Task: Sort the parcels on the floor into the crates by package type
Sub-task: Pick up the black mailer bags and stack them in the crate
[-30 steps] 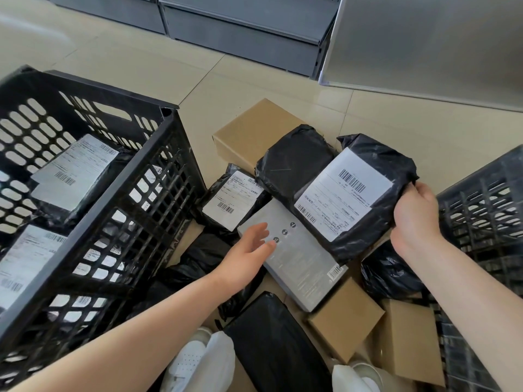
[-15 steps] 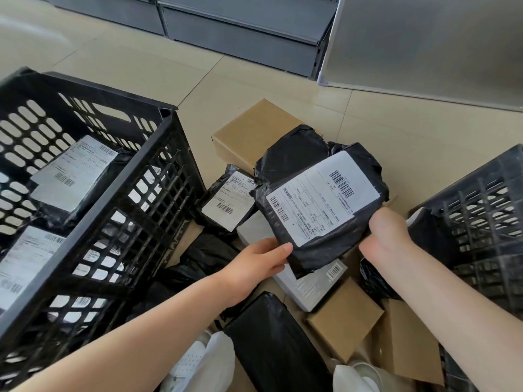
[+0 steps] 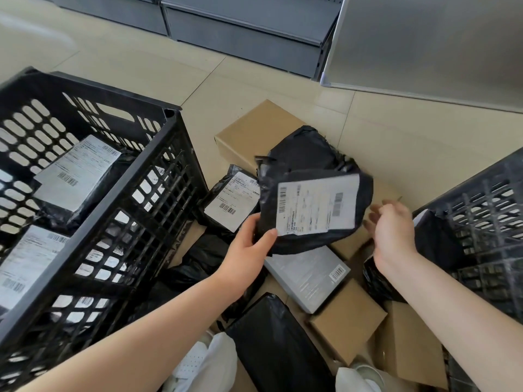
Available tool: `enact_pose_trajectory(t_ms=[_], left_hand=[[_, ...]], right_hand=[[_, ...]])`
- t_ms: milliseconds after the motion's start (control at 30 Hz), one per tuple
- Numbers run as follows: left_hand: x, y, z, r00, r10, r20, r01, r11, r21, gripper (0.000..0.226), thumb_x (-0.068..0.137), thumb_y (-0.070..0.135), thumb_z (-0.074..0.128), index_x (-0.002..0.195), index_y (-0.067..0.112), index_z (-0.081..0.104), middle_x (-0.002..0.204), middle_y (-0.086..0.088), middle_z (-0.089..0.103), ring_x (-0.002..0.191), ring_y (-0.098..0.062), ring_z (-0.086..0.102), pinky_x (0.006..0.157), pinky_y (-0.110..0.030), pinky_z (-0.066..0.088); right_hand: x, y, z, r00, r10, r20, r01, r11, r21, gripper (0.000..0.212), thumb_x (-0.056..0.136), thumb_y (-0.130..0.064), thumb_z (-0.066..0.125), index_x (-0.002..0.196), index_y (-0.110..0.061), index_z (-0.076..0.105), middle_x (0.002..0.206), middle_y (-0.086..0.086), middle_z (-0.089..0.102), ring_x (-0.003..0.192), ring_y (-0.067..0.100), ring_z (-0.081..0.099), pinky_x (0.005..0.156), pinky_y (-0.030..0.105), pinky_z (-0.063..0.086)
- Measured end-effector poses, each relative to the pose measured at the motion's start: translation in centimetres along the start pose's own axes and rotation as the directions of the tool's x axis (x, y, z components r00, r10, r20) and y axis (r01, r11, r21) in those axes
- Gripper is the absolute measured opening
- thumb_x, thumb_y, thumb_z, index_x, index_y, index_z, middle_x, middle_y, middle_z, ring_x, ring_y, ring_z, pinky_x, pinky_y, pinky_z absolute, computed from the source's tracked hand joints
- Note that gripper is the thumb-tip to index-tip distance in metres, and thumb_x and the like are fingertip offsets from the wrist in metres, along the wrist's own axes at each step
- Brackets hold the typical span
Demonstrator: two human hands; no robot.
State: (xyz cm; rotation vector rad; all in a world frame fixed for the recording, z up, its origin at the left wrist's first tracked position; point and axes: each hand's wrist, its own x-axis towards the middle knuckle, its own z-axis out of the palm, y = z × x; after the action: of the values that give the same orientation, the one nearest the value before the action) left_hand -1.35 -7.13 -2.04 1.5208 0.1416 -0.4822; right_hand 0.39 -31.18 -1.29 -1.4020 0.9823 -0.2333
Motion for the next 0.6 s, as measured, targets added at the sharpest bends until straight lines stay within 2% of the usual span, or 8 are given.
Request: enact_pose_trajectory(t_ms=[67,167,233,300,367,433,533,600], left_hand=[[0.0,0.3,-0.4,0.999,0.041,-0.017,-0.040,0.997,0.062,0.026,0.098,0.023,0.056,0.121,0.034,0.056,0.110,0.016,0.069,0.101,0.003,0.065,0.079,-0.010,0.050],[0.2,0.7,-0.6,0.998,0.053,-0.035,-0.051,0.997,0.057,0.022,0.098,0.025,0.058,0.119,0.031,0.059,0.105,0.013,0.071,0.097,0.002,0.066,0.076,-0.011,0.050],[0.3,0.8,-0.7,0.998,0.047,-0.040,-0.046,0.999,0.017,0.020,0.098,0.027,0.058,0.118,0.029,0.061,0.107,0.011,0.072,0.101,-0.004,0.067,0.082,-0.016,0.052],[0.5,0.8,-0.8,0.999,0.023,-0.047,-0.025,0.999,-0.041,0.021,0.098,0.029,0.056,0.118,0.032,0.061,0.112,0.010,0.071,0.106,-0.007,0.067,0.088,-0.024,0.052],[0.5,1.0,-1.0,0.999,-0.009,-0.049,0.003,0.993,-0.117,0.023,0.100,0.028,0.053,0.122,0.031,0.060,0.115,0.009,0.071,0.107,-0.007,0.067,0.086,-0.023,0.051],[0.7,1.1,-1.3,0.997,-0.027,-0.072,0.014,0.986,-0.169,0.025,0.101,0.028,0.052,0.125,0.028,0.059,0.116,0.007,0.071,0.109,-0.009,0.067,0.090,-0.027,0.051],[1.1,1.0,-1.5,0.985,-0.063,-0.162,0.030,0.980,-0.199,0.029,0.098,0.035,0.056,0.126,0.028,0.060,0.116,0.010,0.071,0.107,-0.008,0.067,0.093,-0.031,0.052],[1.4,0.8,-1.6,0.974,-0.090,-0.206,0.050,0.980,-0.191,0.032,0.095,0.039,0.059,0.126,0.029,0.059,0.117,0.010,0.070,0.105,-0.006,0.067,0.092,-0.029,0.052]], right_hand=[[-0.8,-0.5,-0.6,0.979,-0.198,0.055,0.204,0.962,-0.180,0.043,0.099,-0.009,0.040,0.139,-0.026,0.045,0.137,-0.009,0.050,0.126,0.012,0.048,0.109,0.033,0.037],[-2.8,-1.4,-0.6,0.861,-0.366,0.354,0.483,0.807,-0.340,0.057,0.093,-0.002,0.046,0.140,-0.036,0.042,0.139,-0.022,0.040,0.130,0.000,0.034,0.110,0.027,0.027],[-3.2,-1.6,-0.2,0.778,-0.317,0.542,0.573,0.711,-0.407,0.060,0.093,-0.004,0.050,0.139,-0.041,0.040,0.136,-0.028,0.043,0.125,-0.008,0.037,0.106,0.021,0.029],[-3.4,-1.5,0.3,0.718,-0.164,0.676,0.568,0.699,-0.434,0.058,0.096,-0.008,0.054,0.138,-0.044,0.037,0.123,-0.038,0.046,0.107,-0.020,0.046,0.091,0.011,0.038],[-3.3,-0.9,0.7,0.667,-0.032,0.745,0.559,0.683,-0.471,0.056,0.097,-0.012,0.058,0.142,-0.040,0.037,0.117,-0.038,0.049,0.102,-0.020,0.048,0.085,0.010,0.042],[-3.3,-0.2,0.9,0.638,0.040,0.769,0.565,0.654,-0.503,0.058,0.097,-0.016,0.060,0.147,-0.033,0.035,0.120,-0.029,0.054,0.106,-0.013,0.052,0.083,0.011,0.043],[-3.3,0.2,1.2,0.642,0.091,0.761,0.521,0.677,-0.520,0.063,0.095,-0.017,0.064,0.150,-0.025,0.034,0.133,-0.012,0.056,0.121,0.007,0.054,0.096,0.026,0.049],[-3.4,0.4,1.1,0.665,0.135,0.735,0.441,0.723,-0.532,0.063,0.091,-0.015,0.069,0.146,-0.022,0.041,0.134,-0.007,0.060,0.123,0.013,0.057,0.103,0.038,0.049]])
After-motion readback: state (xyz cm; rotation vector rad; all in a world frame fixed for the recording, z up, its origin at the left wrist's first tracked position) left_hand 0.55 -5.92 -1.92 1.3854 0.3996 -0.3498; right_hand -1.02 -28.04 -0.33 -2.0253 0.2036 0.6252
